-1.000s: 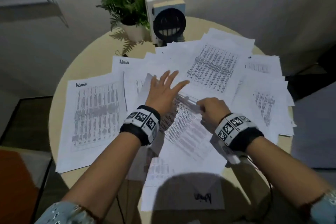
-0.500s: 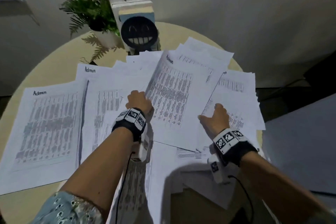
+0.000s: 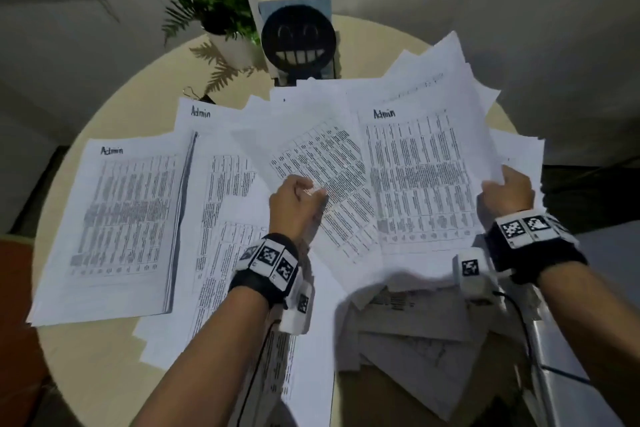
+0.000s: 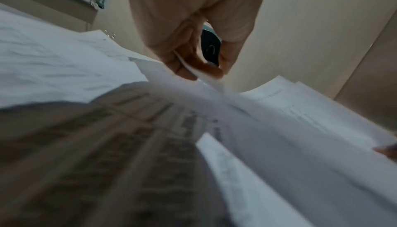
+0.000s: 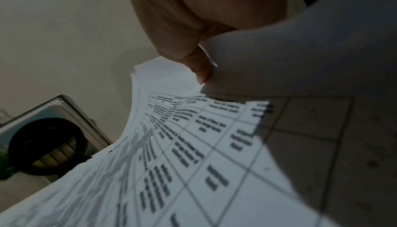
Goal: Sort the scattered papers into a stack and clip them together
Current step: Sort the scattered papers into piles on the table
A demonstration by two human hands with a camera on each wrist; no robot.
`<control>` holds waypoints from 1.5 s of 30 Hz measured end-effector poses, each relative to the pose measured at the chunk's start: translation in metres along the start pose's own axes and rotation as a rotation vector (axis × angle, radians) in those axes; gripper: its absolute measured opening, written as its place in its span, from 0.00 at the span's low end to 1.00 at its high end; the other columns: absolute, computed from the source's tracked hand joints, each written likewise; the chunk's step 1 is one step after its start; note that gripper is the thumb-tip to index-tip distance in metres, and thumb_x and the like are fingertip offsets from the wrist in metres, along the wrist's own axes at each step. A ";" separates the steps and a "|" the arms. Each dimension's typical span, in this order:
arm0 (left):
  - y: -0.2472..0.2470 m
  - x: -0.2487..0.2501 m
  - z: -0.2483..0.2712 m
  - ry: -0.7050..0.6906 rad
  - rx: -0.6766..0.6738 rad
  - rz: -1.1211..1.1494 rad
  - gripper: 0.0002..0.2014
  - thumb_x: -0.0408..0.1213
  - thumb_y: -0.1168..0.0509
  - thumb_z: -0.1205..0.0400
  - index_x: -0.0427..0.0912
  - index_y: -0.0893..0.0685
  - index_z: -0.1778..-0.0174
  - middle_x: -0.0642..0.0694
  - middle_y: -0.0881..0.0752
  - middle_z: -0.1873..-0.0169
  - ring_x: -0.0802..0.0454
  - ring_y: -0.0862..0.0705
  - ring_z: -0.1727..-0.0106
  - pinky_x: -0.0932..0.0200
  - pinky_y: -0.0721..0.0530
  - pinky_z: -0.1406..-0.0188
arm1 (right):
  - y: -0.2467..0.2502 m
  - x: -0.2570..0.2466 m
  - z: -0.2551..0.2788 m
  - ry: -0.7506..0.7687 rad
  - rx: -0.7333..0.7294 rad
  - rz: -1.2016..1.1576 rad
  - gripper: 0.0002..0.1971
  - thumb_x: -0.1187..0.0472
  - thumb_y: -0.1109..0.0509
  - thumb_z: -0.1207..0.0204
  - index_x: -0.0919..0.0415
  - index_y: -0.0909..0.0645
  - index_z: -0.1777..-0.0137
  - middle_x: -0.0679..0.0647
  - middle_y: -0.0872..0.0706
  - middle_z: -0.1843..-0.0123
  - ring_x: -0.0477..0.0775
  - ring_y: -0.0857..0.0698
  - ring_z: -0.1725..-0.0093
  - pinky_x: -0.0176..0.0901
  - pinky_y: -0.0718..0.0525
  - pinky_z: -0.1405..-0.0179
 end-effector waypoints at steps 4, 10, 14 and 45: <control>0.031 -0.017 -0.004 0.009 0.179 -0.065 0.24 0.28 0.29 0.25 0.35 0.27 0.34 0.44 0.30 0.39 0.55 0.30 0.41 0.66 0.27 0.36 | 0.008 -0.006 0.001 0.107 -0.099 0.083 0.11 0.71 0.42 0.25 0.70 0.20 0.48 0.66 0.21 0.54 0.62 0.24 0.56 0.43 0.32 0.56; 0.039 -0.041 0.004 0.426 0.225 0.253 0.32 0.21 0.38 0.22 0.35 0.41 0.23 0.34 0.38 0.23 0.42 0.30 0.29 0.52 0.28 0.29 | -0.052 -0.034 0.027 0.259 -0.333 0.063 0.13 0.68 0.40 0.23 0.72 0.21 0.41 0.60 0.21 0.52 0.56 0.24 0.52 0.43 0.31 0.53; 0.024 -0.038 0.003 0.261 -0.003 -0.043 0.08 0.23 0.46 0.18 0.35 0.22 0.54 0.41 0.18 0.61 0.45 0.22 0.52 0.59 0.23 0.61 | -0.087 -0.050 0.064 0.304 -0.402 0.087 0.09 0.68 0.42 0.21 0.67 0.24 0.44 0.60 0.22 0.54 0.56 0.23 0.63 0.37 0.31 0.69; 0.174 0.028 0.047 -0.010 0.501 0.121 0.14 0.39 0.37 0.19 0.28 0.21 0.50 0.25 0.16 0.47 0.30 0.15 0.46 0.40 0.17 0.46 | -0.041 0.045 0.106 0.103 -0.225 -0.161 0.17 0.72 0.42 0.22 0.68 0.26 0.33 0.70 0.19 0.42 0.58 0.24 0.52 0.51 0.23 0.49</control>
Point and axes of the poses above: each hand's wrist, its own z-axis away from the middle knuckle, its own y-axis out of the back of the hand, x = y × z, the point moved 5 cm from there along -z, towards the middle knuckle
